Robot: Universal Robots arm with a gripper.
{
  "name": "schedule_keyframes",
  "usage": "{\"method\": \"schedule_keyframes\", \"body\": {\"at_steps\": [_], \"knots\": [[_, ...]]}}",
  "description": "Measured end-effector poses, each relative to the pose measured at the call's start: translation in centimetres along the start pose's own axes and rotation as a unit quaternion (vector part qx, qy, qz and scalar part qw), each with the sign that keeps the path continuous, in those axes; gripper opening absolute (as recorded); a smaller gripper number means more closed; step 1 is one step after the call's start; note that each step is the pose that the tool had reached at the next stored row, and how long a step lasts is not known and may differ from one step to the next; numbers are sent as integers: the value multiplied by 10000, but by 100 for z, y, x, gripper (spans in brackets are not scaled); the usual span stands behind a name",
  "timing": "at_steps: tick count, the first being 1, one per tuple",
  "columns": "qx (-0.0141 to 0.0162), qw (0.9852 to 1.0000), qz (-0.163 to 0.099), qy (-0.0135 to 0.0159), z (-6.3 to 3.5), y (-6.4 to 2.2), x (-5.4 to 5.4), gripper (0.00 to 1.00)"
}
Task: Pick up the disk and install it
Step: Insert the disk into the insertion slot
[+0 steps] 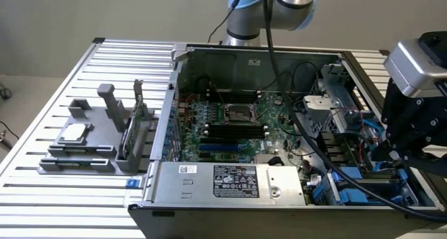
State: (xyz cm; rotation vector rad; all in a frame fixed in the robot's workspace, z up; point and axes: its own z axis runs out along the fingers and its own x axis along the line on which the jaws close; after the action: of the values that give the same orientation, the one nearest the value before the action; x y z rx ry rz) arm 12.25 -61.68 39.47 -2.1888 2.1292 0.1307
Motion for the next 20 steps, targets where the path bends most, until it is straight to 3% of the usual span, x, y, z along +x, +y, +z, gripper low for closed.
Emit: {"method": "schedule_keyframes", "body": {"at_steps": [20], "knots": [[-11, 10000, -90, 0, 362, -157, 32, 11]]}}
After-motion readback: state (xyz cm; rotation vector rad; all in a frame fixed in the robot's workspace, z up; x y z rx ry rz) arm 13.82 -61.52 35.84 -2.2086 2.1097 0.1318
